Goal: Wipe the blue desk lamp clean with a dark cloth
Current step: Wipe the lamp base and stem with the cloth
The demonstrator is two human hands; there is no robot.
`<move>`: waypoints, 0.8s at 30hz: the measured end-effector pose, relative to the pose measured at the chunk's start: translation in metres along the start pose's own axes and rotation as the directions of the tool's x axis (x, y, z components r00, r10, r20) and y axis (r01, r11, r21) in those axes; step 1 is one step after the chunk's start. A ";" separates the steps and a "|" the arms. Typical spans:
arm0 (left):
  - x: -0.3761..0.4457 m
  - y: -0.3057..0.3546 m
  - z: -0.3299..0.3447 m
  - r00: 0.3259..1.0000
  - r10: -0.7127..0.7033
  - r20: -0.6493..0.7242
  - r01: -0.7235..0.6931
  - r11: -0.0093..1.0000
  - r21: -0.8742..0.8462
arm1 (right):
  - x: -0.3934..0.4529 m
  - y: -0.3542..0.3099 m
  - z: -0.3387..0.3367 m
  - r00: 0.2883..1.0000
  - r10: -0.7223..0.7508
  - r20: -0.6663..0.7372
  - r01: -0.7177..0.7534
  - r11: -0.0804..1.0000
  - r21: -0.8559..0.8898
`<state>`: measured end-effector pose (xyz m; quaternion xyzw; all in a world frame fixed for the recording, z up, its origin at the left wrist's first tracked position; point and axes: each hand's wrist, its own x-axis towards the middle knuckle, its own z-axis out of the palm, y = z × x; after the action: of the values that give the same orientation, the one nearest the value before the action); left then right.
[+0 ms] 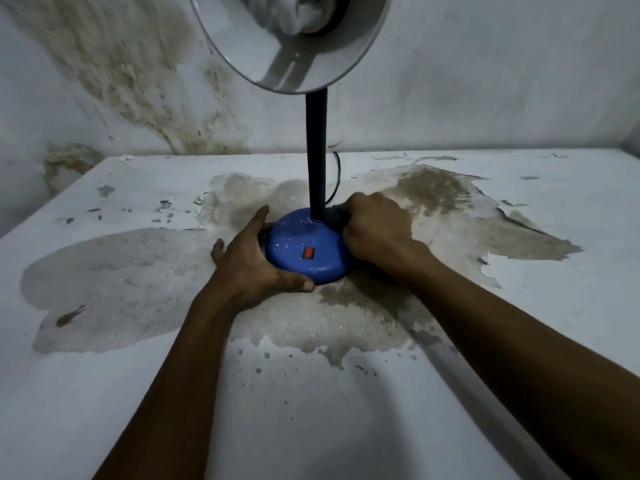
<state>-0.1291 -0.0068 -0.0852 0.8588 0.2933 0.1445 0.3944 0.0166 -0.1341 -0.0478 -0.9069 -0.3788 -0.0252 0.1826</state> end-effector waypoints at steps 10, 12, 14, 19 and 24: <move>0.000 0.004 0.005 0.998 0.018 -0.065 -0.018 1.000 -0.001 | -0.062 -0.022 0.013 0.967 -0.253 0.032 0.254 0.941 -0.224; -0.001 0.005 0.005 0.997 0.013 -0.073 -0.013 1.000 0.007 | -0.073 -0.023 0.011 0.948 -0.314 0.057 0.319 0.936 -0.145; -0.002 0.005 0.006 0.996 0.033 -0.079 -0.030 0.999 0.039 | -0.076 -0.019 0.001 0.946 -0.316 0.070 0.312 0.947 0.073; -0.009 0.012 0.016 0.994 0.013 -0.106 -0.006 0.998 0.065 | -0.039 0.008 -0.002 0.993 -0.066 -0.100 0.084 0.978 0.188; -0.006 0.010 0.023 0.989 0.010 -0.145 0.005 0.995 0.099 | -0.063 0.001 0.018 0.976 -0.195 -0.095 0.188 0.979 -0.080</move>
<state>-0.1190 -0.0297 -0.0925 0.8648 0.3269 0.1926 0.3288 -0.0292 -0.1715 -0.0766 -0.8697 -0.4533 -0.1024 0.1664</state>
